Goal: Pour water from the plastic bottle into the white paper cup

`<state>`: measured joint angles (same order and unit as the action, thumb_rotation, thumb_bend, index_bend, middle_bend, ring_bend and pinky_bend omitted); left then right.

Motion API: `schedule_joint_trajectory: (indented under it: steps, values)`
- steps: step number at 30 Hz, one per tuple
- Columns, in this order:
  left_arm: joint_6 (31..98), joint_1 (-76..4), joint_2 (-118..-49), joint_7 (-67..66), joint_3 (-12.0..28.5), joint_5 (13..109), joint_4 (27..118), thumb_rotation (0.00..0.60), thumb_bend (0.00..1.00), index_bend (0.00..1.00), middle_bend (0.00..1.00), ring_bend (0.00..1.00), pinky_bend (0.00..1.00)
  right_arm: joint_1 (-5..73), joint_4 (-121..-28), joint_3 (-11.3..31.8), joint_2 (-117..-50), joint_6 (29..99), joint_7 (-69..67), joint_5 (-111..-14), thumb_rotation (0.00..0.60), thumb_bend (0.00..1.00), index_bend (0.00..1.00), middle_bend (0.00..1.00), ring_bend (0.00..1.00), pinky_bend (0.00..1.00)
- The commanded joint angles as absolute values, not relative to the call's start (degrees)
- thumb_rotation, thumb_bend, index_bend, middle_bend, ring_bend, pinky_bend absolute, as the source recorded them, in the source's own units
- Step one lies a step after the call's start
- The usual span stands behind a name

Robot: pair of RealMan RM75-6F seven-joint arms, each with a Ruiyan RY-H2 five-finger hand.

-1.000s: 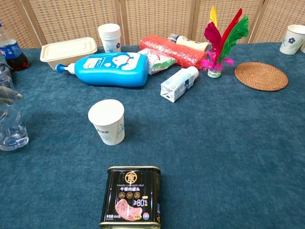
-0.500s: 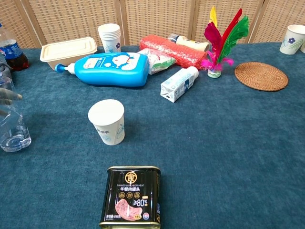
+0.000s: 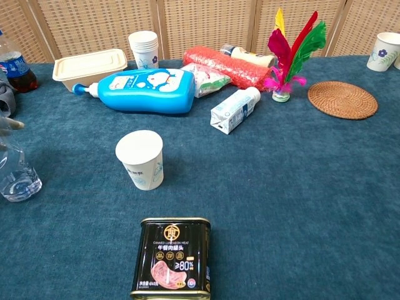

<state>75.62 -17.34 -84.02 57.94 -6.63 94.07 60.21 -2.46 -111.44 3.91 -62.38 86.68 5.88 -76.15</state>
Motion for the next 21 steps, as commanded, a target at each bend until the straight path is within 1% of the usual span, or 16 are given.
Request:
schedule_joint_trajectory:
  steps: [1,4,6,9,13,16,21]
  values:
    - [76.09,-17.13,-83.63,57.93,-6.9,94.41,60.49,0.152,0.37,0.15,0.13,0.11,0.17,-2.41,-111.54,3.91,-62.32,86.63,5.94,-76.2,0.6,0.42,0.0,0.1,0.0,0.0]
    - [76.52,-17.02,-83.15,57.82,-7.18,94.79,60.89,0.128,0.35,0.11,0.1,0.08,0.14,-2.35,-111.63,3.92,-62.29,86.54,5.97,-76.23,0.6,0.42,0.0,0.1,0.0,0.0]
    - [76.78,-16.94,-82.84,57.52,-7.4,95.07,61.1,0.097,0.35,0.08,0.07,0.05,0.11,-2.37,-111.68,3.89,-62.29,86.55,5.97,-76.27,0.6,0.42,0.0,0.1,0.0,0.0]
    - [77.22,-16.72,-82.44,57.47,-7.55,95.18,61.59,0.067,0.34,0.04,0.03,0.01,0.08,-2.45,-111.65,3.86,-62.26,86.66,5.92,-76.32,0.6,0.42,0.0,0.1,0.0,0.0]
    - [77.91,-16.37,-81.99,57.02,-7.91,95.58,61.95,0.039,0.33,0.0,0.0,0.0,0.04,-2.52,-111.68,3.81,-62.17,86.7,5.83,-76.36,0.6,0.42,0.0,0.1,0.0,0.0]
    - [78.87,-16.03,-81.52,57.04,-8.0,95.85,62.49,0.025,0.32,0.0,0.0,0.0,0.02,-2.52,-111.7,3.81,-62.11,86.71,5.89,-76.4,0.6,0.42,0.0,0.1,0.0,0.0]
    - [81.08,-15.45,-80.38,57.28,-7.88,96.34,63.82,0.009,0.32,0.0,0.0,0.0,0.01,-2.41,-111.88,3.85,-62.12,86.66,6.08,-76.52,0.6,0.42,0.0,0.1,0.0,0.0]
